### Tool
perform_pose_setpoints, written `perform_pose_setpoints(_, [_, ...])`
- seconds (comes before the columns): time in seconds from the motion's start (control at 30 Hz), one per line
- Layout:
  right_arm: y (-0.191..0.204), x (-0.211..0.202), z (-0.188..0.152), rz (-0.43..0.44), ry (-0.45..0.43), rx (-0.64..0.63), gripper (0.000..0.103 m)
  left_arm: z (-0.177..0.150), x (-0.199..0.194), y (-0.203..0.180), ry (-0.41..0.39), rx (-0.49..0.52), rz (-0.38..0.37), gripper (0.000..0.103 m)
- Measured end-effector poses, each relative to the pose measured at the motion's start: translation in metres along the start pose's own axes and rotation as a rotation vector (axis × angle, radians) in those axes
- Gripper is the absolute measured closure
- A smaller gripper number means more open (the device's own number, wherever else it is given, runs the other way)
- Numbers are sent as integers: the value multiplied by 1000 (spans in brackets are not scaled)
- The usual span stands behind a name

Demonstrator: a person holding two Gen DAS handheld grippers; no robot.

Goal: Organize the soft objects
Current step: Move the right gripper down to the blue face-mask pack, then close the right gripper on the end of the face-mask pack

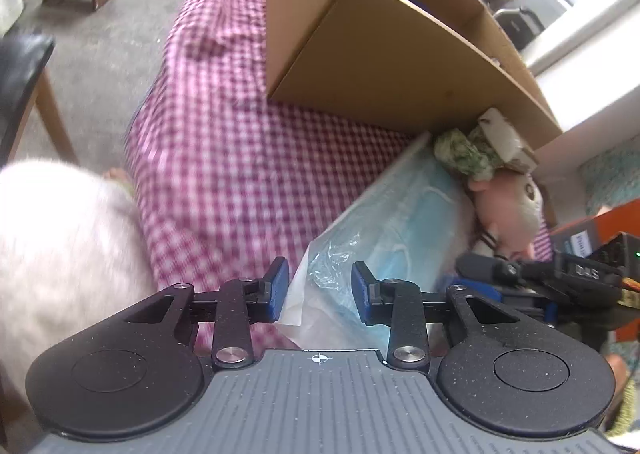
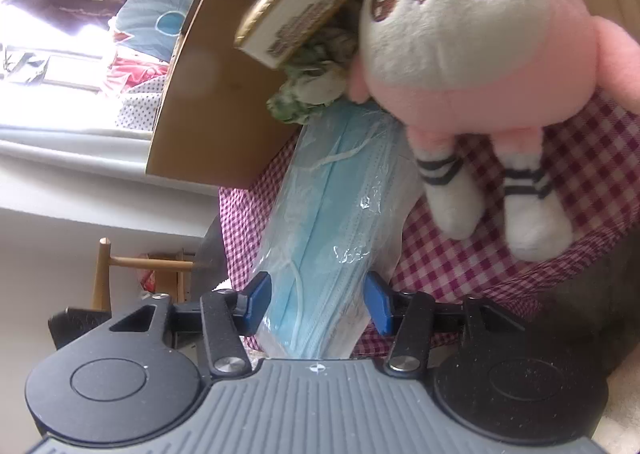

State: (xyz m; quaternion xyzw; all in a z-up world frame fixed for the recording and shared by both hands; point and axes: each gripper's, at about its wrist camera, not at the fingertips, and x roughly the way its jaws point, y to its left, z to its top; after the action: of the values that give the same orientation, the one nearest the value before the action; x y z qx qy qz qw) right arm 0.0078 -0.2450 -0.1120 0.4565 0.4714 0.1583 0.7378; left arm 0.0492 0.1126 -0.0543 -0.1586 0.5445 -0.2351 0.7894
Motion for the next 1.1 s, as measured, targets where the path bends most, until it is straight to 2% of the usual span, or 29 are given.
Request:
perform_pose_setpoints(0.1, [5,2,-3,10,6,-13,52,-14,-10,7,19,-49,-30,70])
perform_pose_setpoints(0.27, [8,7,-3,19,41,-28,52,-36,-11,8,83,-8,-62,69])
perform_pose_setpoints(0.37, [8,9,-4,21,74,-18,53,-36,-10,13,76,-37,-77,65])
perform_pose_setpoints(0.47, [3,4,-3,24,100,2,53,-29,-8,12,43,-35,-90,54])
perform_pose_setpoints(0.53, [-4,-2,-6,25,103,17,53,-24,-2,9,48,-36,-106,54])
perform_pose_setpoints(0.7, [-6,-5,-6,21,101,20,52,-30,5,-15,131,82,-194,54])
perform_pose_setpoints(0.77, [-5,-8,-6,8,90,7,52,-31,8,-21,145,103,-173,54])
perform_pose_setpoints(0.87, [-12,-14,-2,19,83,24,53,-26,19,-20,148,78,-116,54])
perform_pose_setpoints(0.93, [-17,-14,-1,38,93,39,53,-23,26,-23,150,69,-105,54])
perform_pose_setpoints(1.1, [-15,-15,0,27,112,8,53,-22,42,-34,178,51,-74,61])
